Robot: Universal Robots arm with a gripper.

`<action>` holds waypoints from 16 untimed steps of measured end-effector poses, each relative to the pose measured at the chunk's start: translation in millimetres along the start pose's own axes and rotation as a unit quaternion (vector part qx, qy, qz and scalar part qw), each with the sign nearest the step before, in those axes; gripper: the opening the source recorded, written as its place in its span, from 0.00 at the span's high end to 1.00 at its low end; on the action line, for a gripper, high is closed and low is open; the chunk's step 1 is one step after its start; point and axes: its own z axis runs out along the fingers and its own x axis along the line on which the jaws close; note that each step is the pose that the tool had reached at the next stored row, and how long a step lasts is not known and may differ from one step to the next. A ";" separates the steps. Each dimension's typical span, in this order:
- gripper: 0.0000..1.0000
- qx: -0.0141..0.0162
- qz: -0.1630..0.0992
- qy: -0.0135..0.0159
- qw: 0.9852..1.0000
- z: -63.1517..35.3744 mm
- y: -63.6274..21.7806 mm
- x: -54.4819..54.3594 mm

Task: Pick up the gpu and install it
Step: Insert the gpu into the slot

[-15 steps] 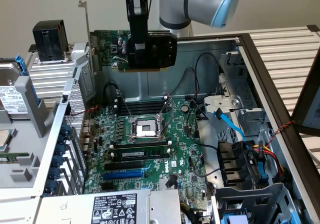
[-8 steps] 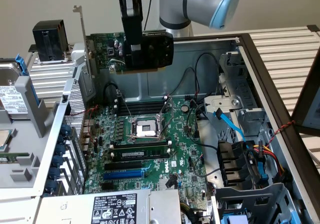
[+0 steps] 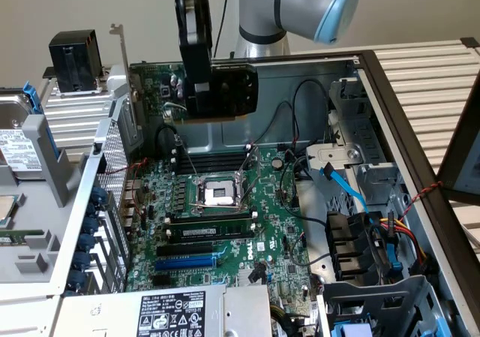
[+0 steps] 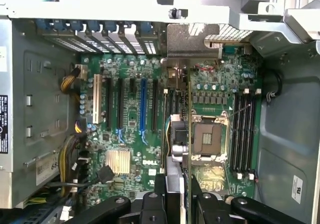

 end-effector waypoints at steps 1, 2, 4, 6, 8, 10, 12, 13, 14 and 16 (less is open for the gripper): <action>0.72 0.000 0.002 0.000 1.000 0.9 0.1 0.8; 0.72 -0.001 0.005 -0.001 1.000 1.9 0.1 1.8; 0.72 -0.001 0.009 -0.003 1.000 3.6 0.2 3.8; 0.72 -0.002 0.011 -0.005 1.000 5.4 0.3 7.0; 0.72 -0.004 0.012 -0.006 1.000 7.0 0.6 11.5; 0.72 -0.006 0.012 -0.008 1.000 8.6 0.8 16.1; 0.72 -0.007 0.013 -0.009 1.000 10.5 1.1 20.0; 0.72 -0.007 0.013 -0.008 1.000 11.1 1.4 21.6; 0.72 -0.007 0.014 -0.008 1.000 12.0 1.8 23.1; 0.72 -0.006 0.014 -0.008 1.000 15.5 4.4 23.4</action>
